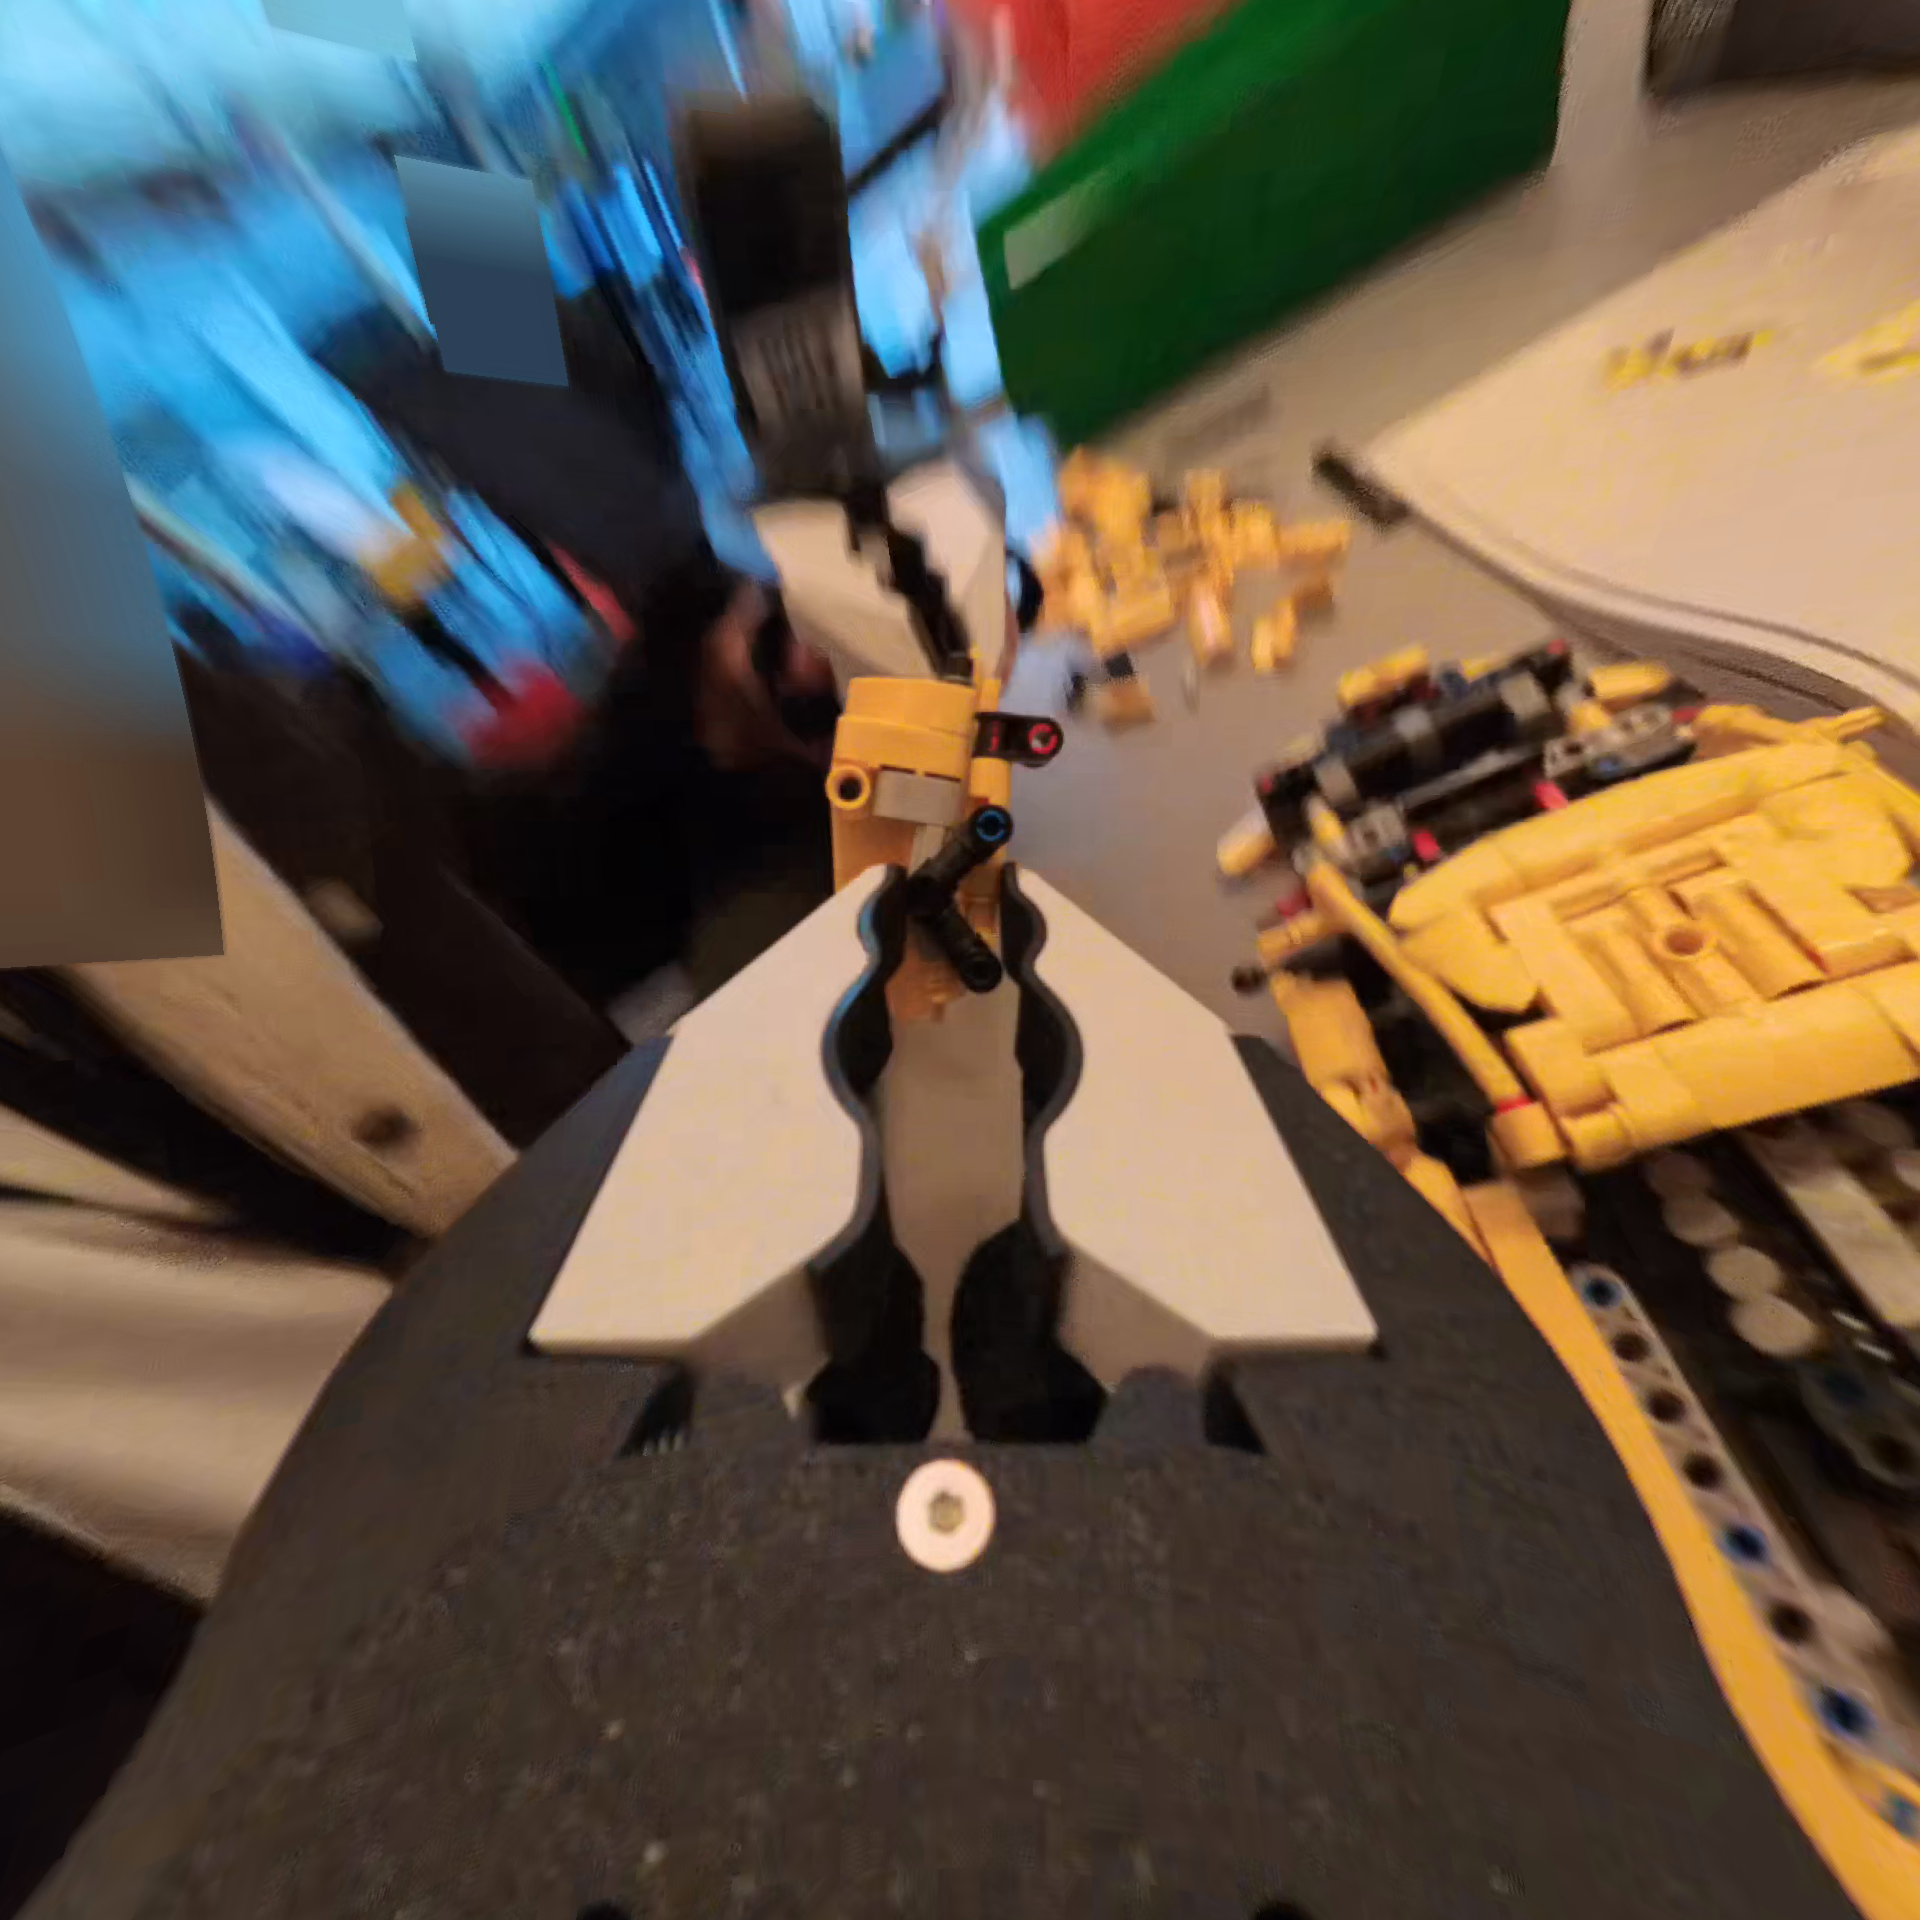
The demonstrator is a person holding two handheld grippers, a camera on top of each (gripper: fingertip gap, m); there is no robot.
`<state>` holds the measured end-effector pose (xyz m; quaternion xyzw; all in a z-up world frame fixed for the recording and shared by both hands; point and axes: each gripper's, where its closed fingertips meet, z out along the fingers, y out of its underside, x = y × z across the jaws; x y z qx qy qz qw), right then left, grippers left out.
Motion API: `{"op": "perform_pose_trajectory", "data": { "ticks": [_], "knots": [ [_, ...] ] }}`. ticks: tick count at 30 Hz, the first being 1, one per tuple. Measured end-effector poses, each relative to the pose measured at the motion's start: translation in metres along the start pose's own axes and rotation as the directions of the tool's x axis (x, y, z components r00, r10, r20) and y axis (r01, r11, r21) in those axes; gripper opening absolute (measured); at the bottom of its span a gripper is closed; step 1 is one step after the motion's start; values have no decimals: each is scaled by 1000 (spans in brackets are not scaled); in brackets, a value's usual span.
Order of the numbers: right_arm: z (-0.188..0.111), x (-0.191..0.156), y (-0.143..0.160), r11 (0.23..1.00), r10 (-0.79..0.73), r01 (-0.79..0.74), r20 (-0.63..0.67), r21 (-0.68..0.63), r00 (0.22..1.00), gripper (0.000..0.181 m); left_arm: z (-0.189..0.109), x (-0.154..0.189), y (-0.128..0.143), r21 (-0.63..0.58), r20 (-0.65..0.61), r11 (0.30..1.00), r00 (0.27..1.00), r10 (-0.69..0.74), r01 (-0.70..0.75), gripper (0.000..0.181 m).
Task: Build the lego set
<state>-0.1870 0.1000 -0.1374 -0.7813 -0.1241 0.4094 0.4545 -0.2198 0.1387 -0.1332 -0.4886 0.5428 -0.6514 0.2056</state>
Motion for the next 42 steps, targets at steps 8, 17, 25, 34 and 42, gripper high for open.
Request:
{"op": "perform_pose_trajectory", "data": {
  "ticks": [8, 17, 25, 34, 42],
  "knots": [
    [9, -10, -34, 868, 296, -424, 418, 257, 859, 17, 7, 18, -23, 171, -90, 977, 989, -115, 129, 6],
    [14, -13, -38, 865, 268, -411, 427, 289, 864, 17, 21, 19, -8, 101, -85, 984, 987, -140, 148, 6],
    [20, -16, -35, 907, 200, -308, 349, 288, 916, 17, 23, 21, -6, 91, -96, 985, 985, -141, 149, 6],
    [21, -17, -33, 926, 135, -227, 297, 303, 945, 17, 24, 23, -7, 96, -103, 983, 984, -148, 158, 6],
    [20, -22, -38, 880, 161, -313, 395, 359, 905, 17, 23, 27, -14, 143, -137, 973, 977, -161, 180, 5]
  ]
}}
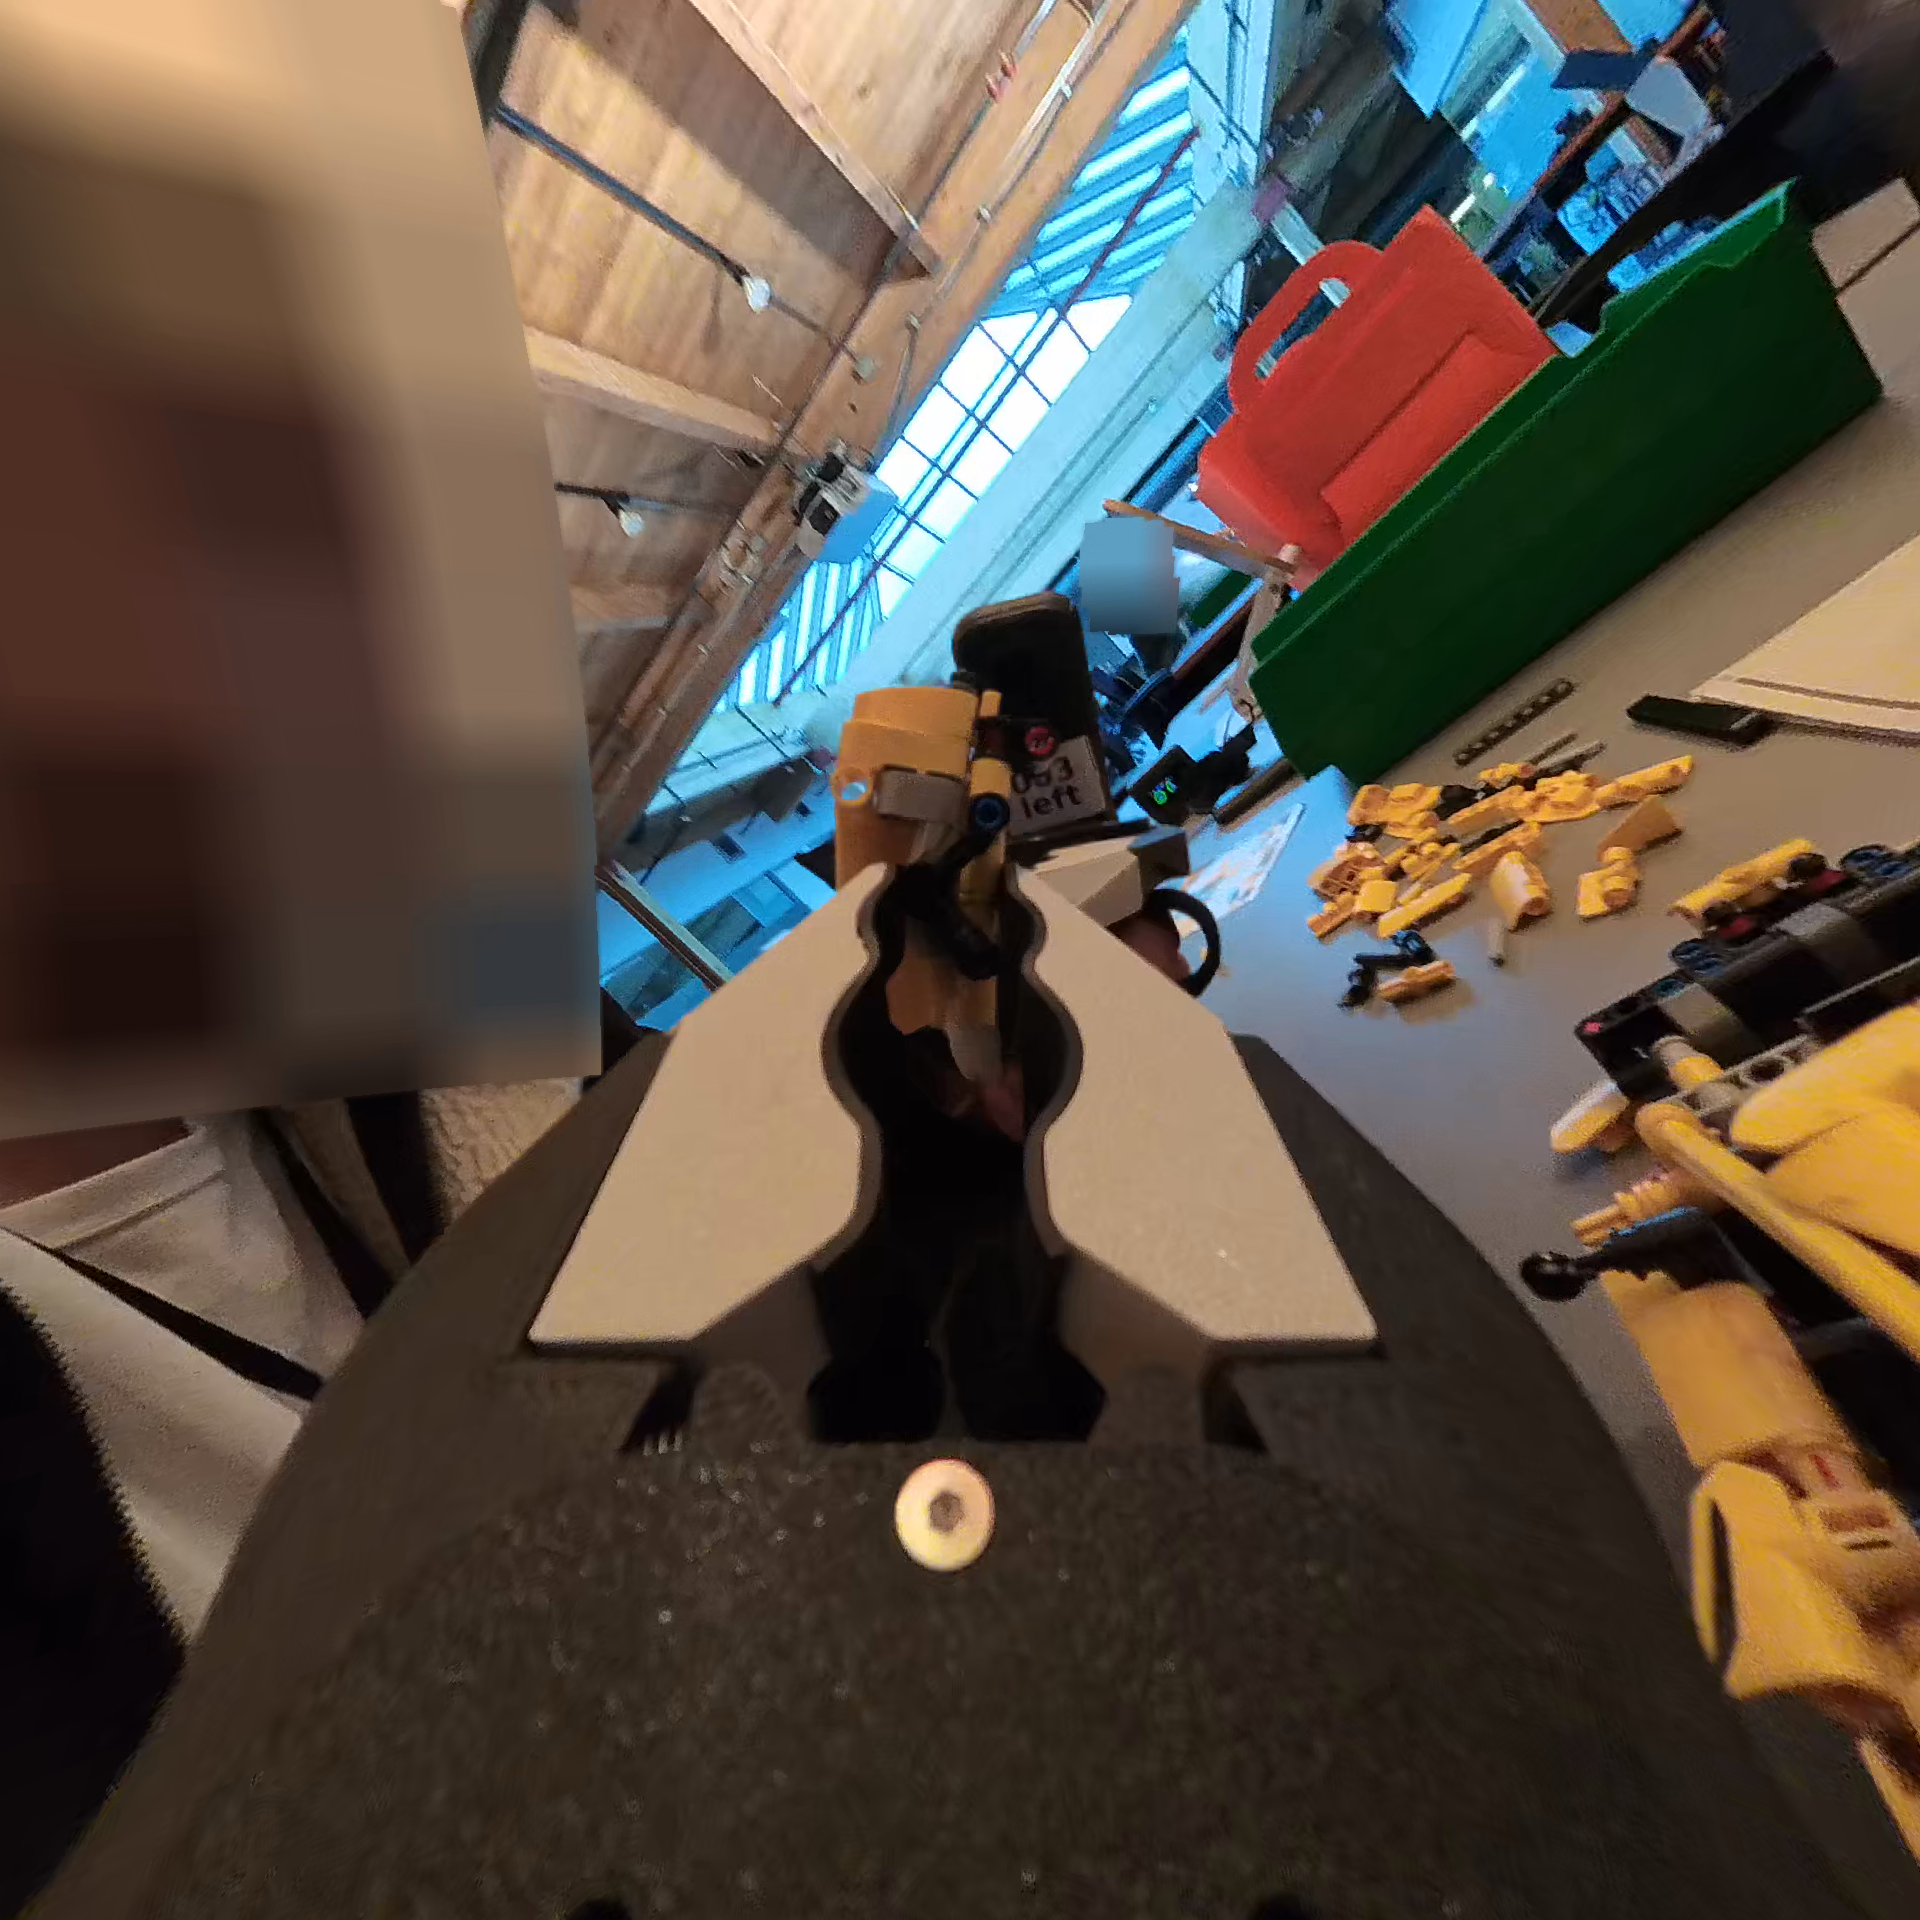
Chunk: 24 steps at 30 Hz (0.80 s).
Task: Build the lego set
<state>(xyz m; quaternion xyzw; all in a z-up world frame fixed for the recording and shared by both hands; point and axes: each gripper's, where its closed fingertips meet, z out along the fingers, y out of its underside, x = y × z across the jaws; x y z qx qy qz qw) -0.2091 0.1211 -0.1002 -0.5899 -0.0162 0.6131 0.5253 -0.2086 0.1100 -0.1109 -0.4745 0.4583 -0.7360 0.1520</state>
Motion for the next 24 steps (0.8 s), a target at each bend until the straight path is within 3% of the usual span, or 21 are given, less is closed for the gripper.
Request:
{"op": "perform_pose_trajectory", "data": {
  "ticks": [6, 24],
  "knots": [
    [3, -1, -1, 997, -73, 73, 0, -3, 997, 18, -2, -2, -4, 16, 21, 999, 999, 29, -30, 6],
    [-3, -2, 3, 999, -43, 44, 29, -29, 999, 16, -1, 1, -5, 14, 27, 997, 997, 75, -75, 6]
  ]
}}
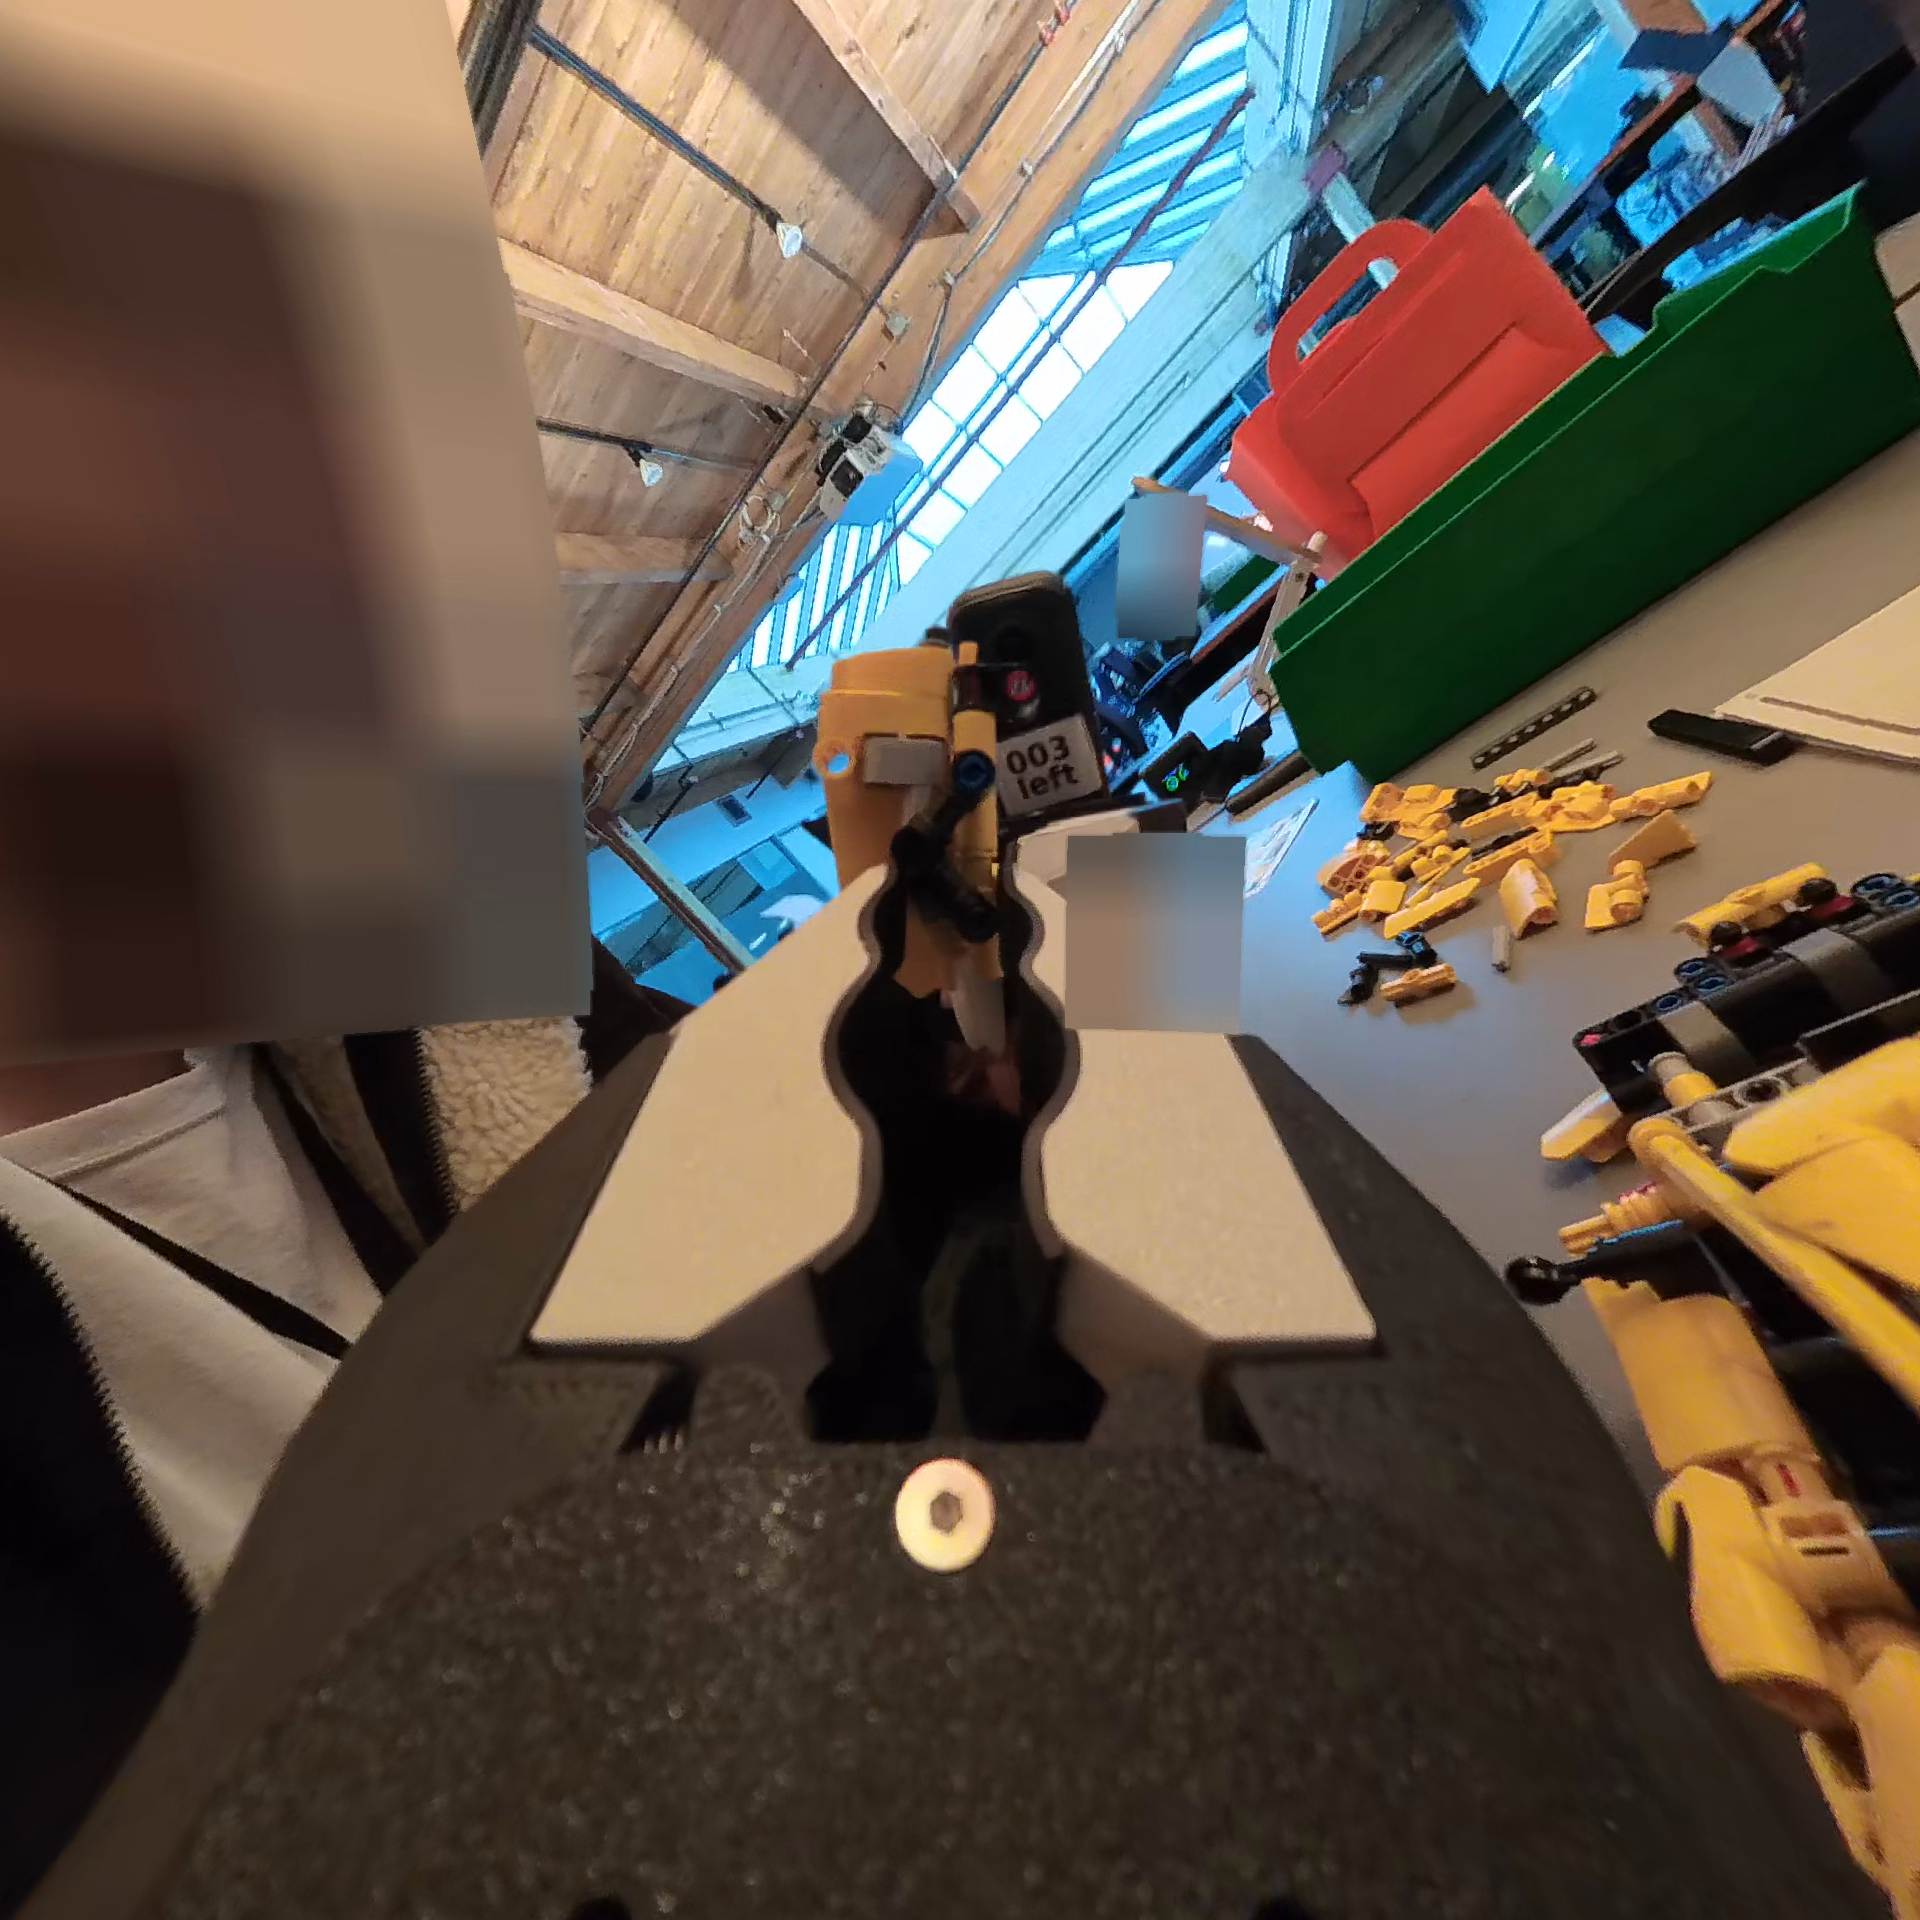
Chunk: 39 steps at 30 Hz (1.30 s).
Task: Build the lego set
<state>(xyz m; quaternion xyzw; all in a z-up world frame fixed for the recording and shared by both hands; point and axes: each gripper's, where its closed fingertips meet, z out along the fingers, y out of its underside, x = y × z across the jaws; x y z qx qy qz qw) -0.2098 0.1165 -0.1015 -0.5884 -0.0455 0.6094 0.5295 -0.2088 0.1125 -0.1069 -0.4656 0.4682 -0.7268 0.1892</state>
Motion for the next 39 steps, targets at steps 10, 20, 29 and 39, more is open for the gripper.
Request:
{"op": "perform_pose_trajectory", "data": {
  "ticks": [10, 20, 29, 39],
  "knots": [
    [8, -10, -16, 977, 22, -32, 47, 213, 999, 15, 0, 8, -18, 148, -8, 989, 1000, 15, -14, 6],
    [12, -11, -18, 992, 6, -7, 4, 129, 1000, 15, -2, 9, -20, 151, -33, 989, 999, -2, 7, 7],
    [6, -11, -9, 999, 11, -11, -6, 50, 1000, 16, -1, 8, -17, 129, -41, 991, 999, -13, 18, 6],
    [1, -14, -17, 997, -28, 29, -18, 64, 999, 17, -2, 11, -17, 130, -54, 991, 999, -7, 14, 6]
  ]
}}
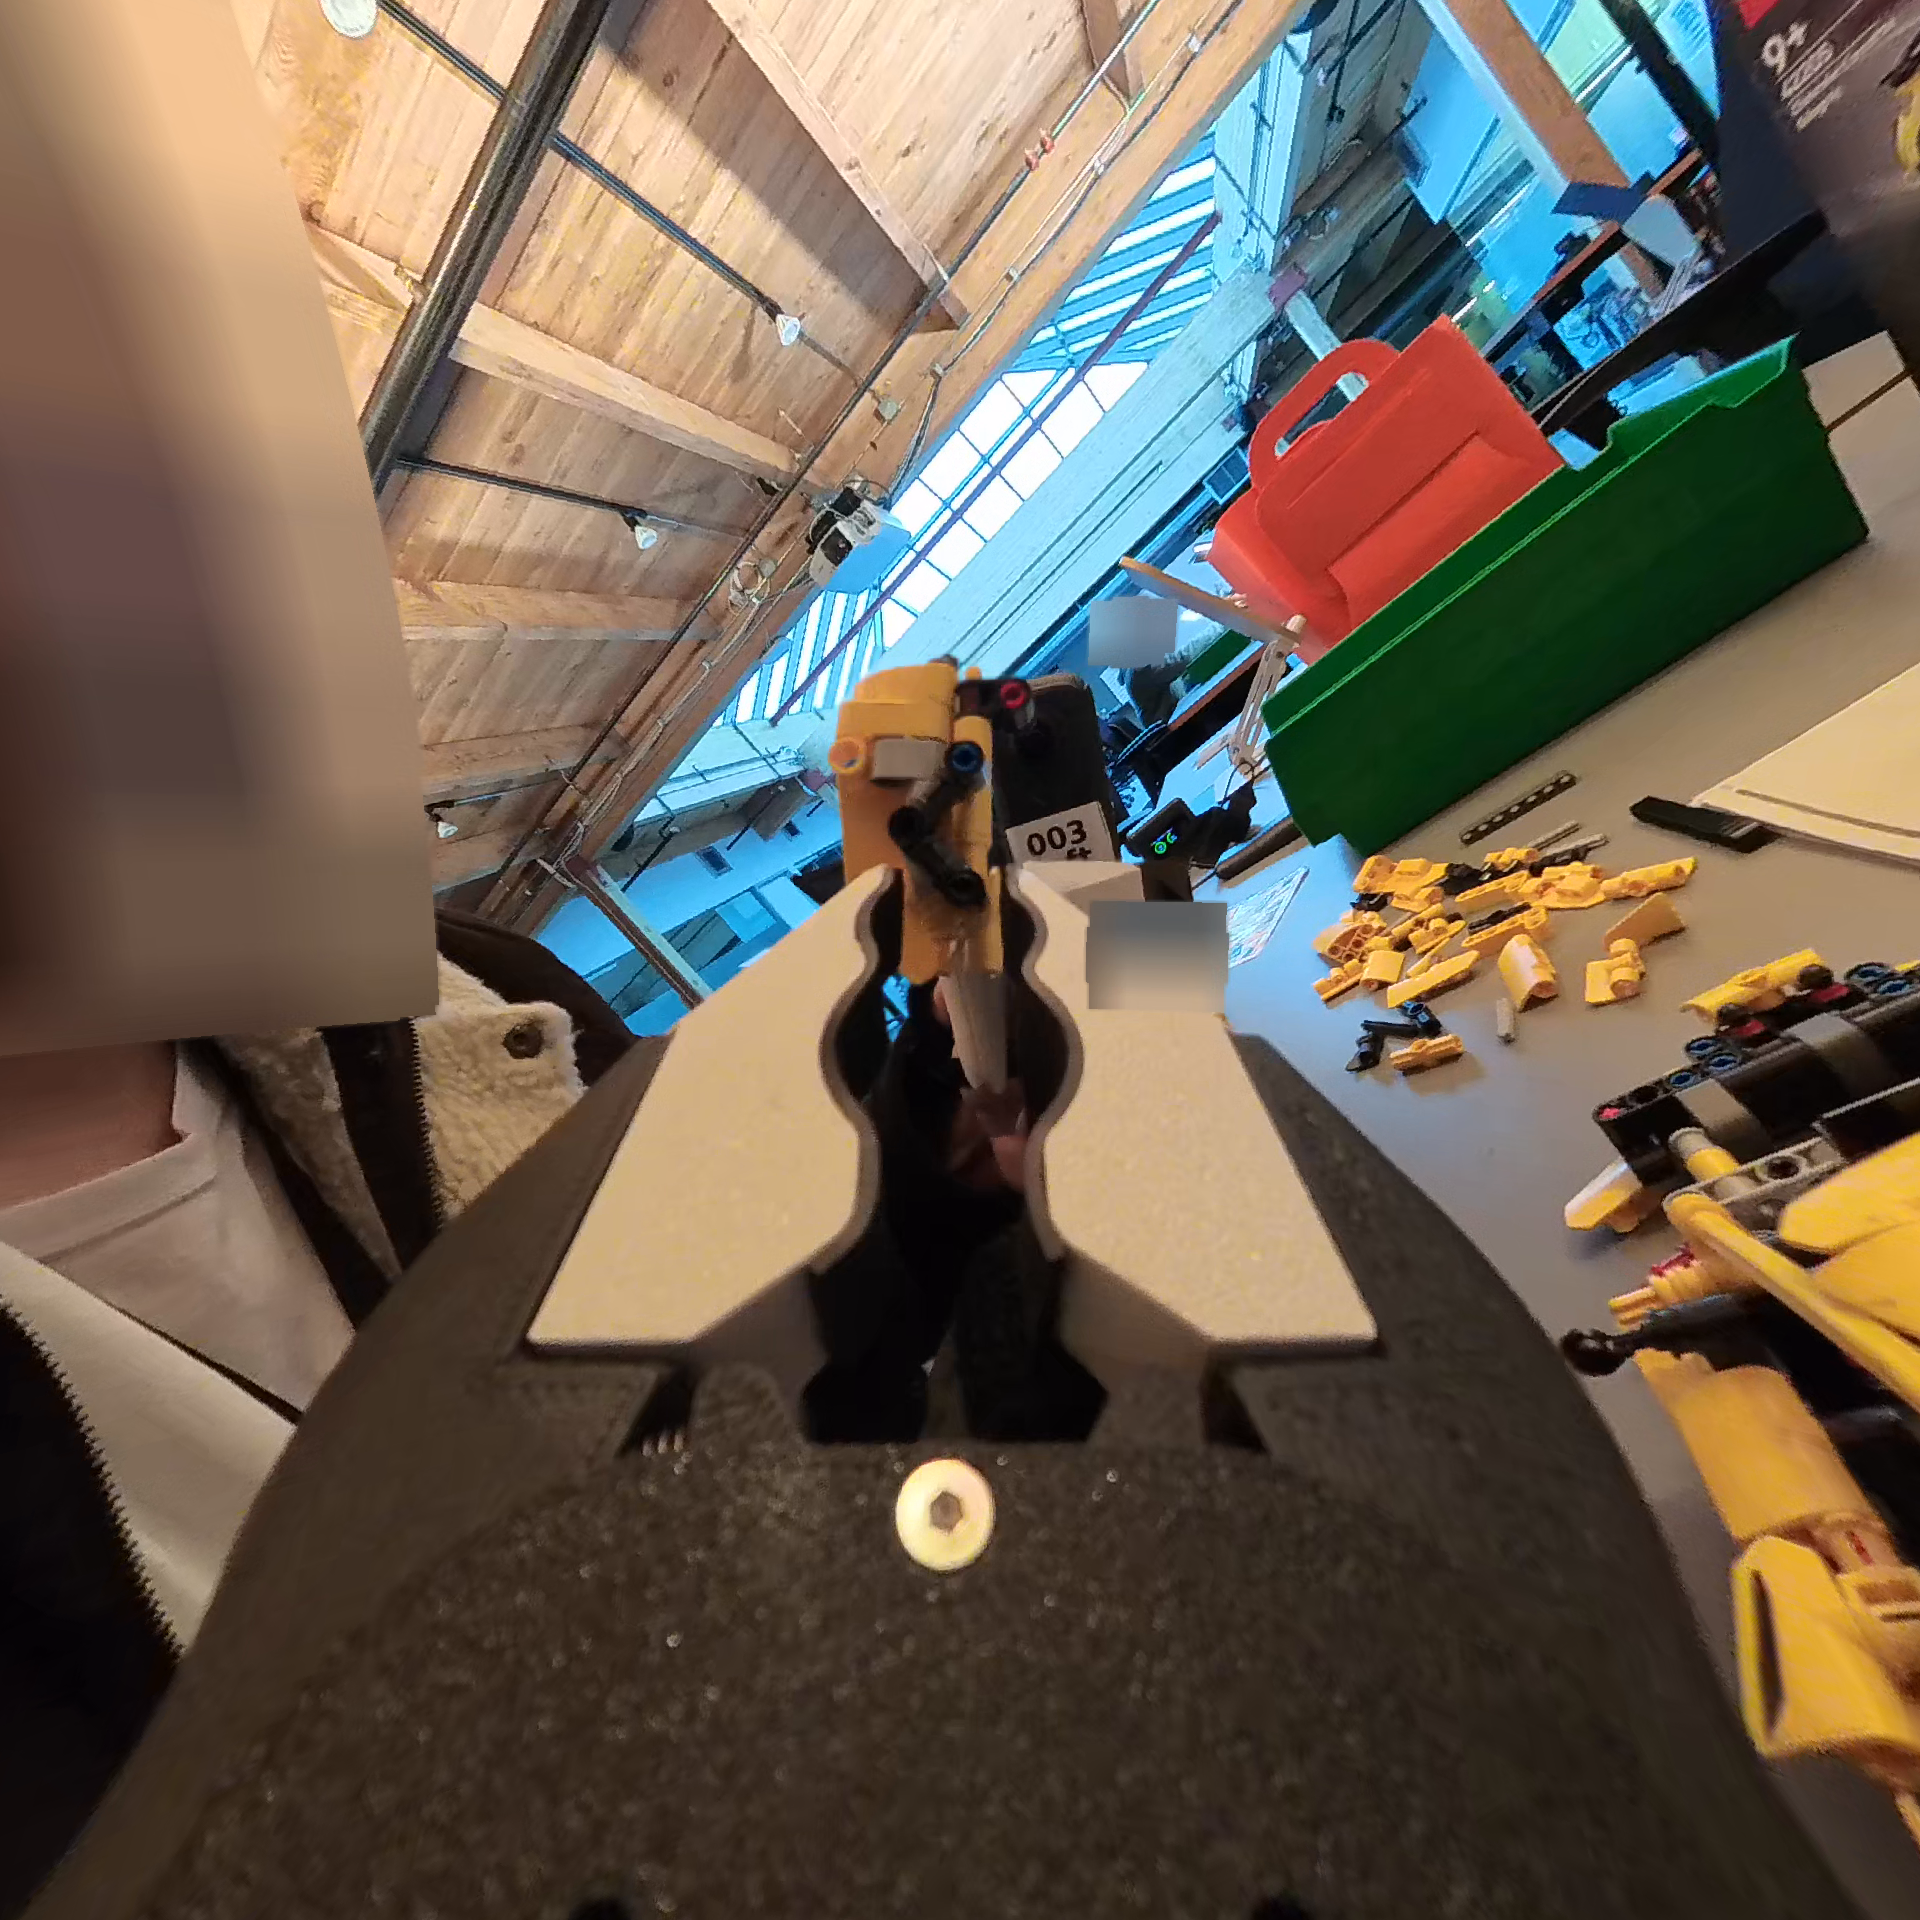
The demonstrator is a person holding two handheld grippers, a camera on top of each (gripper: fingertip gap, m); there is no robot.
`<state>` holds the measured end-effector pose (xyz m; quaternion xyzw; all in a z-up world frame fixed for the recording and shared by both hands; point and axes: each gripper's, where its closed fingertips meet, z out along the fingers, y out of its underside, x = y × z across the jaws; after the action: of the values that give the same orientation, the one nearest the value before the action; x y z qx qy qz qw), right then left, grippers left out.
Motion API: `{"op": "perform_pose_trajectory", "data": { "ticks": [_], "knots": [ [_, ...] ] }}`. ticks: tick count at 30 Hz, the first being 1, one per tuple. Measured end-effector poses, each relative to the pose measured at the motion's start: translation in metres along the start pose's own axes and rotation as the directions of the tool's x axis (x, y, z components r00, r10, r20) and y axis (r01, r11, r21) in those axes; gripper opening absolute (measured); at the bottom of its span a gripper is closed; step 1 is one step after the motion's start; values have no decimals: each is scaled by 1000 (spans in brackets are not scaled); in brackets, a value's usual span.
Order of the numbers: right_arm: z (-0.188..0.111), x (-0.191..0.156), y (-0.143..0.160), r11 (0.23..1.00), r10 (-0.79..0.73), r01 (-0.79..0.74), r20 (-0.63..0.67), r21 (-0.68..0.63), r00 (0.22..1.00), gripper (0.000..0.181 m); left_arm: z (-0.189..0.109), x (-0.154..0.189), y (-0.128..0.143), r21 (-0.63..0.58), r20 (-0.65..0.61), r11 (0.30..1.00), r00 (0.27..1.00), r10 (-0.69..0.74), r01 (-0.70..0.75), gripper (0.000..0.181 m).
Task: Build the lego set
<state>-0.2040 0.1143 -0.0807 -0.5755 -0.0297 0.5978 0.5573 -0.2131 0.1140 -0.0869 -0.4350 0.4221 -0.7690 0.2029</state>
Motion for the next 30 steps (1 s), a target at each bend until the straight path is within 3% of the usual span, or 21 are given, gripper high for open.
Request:
{"op": "perform_pose_trajectory", "data": {
  "ticks": [7, 17, 30],
  "knots": [
    [-2, 2, 4, 999, -4, 3, -22, -32, 1000, 11, 1, -2, 3, -16, 12, 1000, 1000, 7, -7, 6],
    [0, -6, -3, 991, 99, -105, 77, 78, 992, 10, 11, 6, 3, 10, 31, 995, 995, 94, -95, 7],
    [-5, 0, 1, 998, 65, -65, 15, -5, 998, 10, 5, 0, 0, 12, 42, 999, 998, 48, -48, 6]
  ]
}}
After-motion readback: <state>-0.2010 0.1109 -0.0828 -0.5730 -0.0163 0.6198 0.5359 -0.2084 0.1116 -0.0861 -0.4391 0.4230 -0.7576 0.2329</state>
